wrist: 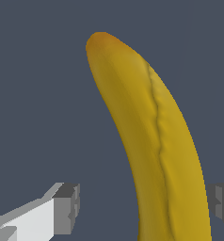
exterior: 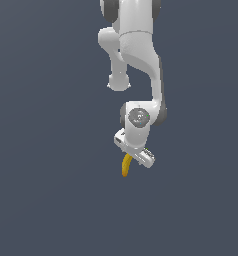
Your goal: Pick up the object and move it to a goal position.
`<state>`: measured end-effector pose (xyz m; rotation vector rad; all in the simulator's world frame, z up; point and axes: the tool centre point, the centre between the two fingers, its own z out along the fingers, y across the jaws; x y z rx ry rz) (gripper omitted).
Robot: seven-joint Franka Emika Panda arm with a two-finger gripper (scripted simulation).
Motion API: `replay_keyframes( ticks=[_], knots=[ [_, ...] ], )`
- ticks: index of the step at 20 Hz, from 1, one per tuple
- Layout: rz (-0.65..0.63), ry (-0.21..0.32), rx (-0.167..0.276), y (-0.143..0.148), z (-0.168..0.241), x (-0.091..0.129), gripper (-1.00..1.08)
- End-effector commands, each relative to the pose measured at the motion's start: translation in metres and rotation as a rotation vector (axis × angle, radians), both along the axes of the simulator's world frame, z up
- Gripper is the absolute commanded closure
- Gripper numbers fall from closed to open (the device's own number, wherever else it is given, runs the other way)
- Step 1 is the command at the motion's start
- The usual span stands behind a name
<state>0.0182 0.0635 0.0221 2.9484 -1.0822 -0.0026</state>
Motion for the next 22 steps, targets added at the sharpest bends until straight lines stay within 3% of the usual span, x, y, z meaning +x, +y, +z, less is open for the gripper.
replay_keyframes(
  ticks=[1, 2, 3, 15, 22],
  knots=[
    [0.000, -0.002, 0.000, 0.000, -0.003, 0.001, -0.92],
    [0.000, -0.002, 0.000, 0.000, -0.003, 0.001, -0.92],
    [0.000, -0.002, 0.000, 0.000, -0.003, 0.001, 1.08],
    [-0.002, 0.000, 0.000, -0.001, -0.002, 0.002, 1.08],
    [-0.002, 0.000, 0.000, -0.010, 0.012, 0.016, 1.08]
  ],
)
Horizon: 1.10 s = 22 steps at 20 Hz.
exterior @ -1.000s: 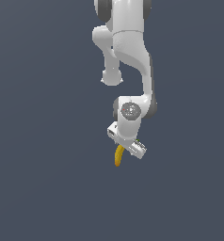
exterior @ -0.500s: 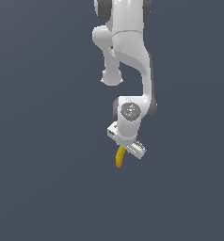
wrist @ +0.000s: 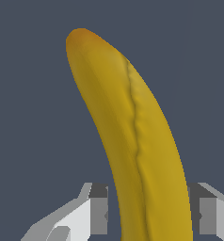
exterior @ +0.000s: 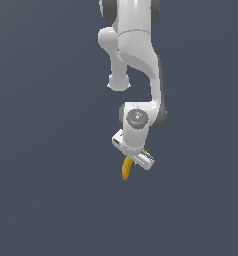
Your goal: Pick up the object and move it to a goal position.
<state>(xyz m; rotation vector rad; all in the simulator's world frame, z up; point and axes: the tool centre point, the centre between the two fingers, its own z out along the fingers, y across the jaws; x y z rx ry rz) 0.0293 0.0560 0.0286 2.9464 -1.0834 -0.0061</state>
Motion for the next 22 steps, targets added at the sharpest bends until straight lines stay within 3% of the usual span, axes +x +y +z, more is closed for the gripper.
replay_keyframes(
  ticks=[1, 22],
  knots=[
    [-0.001, -0.003, 0.000, -0.005, 0.009, 0.009, 1.08],
    [0.001, -0.004, 0.000, -0.055, 0.095, 0.099, 1.08]
  ],
)
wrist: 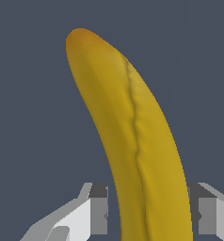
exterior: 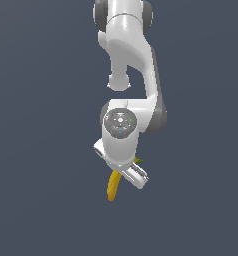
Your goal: Pick up the object and move it to a goal position.
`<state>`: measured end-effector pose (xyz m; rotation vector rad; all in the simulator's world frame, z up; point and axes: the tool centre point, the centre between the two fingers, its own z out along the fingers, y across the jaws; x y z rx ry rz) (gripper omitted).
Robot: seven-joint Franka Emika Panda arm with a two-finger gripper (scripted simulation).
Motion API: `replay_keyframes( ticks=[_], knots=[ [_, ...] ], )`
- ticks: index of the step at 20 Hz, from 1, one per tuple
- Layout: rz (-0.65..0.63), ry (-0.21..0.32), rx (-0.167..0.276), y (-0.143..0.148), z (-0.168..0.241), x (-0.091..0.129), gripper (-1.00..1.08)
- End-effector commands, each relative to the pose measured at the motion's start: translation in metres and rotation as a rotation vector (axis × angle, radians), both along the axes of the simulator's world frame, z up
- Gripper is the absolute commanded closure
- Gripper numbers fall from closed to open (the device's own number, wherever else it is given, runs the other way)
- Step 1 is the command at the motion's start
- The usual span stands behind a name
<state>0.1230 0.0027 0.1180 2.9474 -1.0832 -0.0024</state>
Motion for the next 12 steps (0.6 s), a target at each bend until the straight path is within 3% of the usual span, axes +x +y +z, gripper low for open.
replay_keyframes(
  ticks=[1, 12],
  knots=[
    [0.001, -0.002, 0.000, -0.003, 0.007, 0.007, 1.08],
    [0.001, -0.002, 0.001, -0.008, 0.016, 0.018, 1.08]
  ],
)
